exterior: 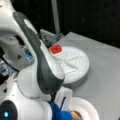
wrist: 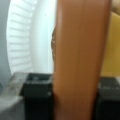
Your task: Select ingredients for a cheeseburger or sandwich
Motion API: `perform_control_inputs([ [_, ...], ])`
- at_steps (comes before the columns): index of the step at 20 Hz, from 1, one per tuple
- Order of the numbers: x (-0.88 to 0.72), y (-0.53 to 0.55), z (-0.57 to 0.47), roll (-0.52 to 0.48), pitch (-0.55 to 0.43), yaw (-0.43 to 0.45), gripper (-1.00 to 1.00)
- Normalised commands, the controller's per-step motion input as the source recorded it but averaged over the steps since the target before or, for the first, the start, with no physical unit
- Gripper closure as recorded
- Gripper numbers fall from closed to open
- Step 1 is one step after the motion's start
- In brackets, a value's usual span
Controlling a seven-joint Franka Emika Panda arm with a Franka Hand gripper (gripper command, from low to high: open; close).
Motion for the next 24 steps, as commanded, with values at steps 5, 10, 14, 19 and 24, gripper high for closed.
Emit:
perform_control_inputs([
  [5, 0.19, -0.09, 0.1, 0.25, 0.021, 0.103, 1.0],
  [10, 0.2, -0.07, 0.08, 0.226, 0.017, 0.096, 1.0],
  [14, 0.23, -0.08, 0.04, 0.21, 0.006, 0.103, 1.0],
  [19, 0.24, -0.12, 0.02, 0.208, -0.001, 0.114, 1.0],
  [24, 0.21, -0.18, 0.02, 0.202, 0.006, 0.119, 1.0],
])
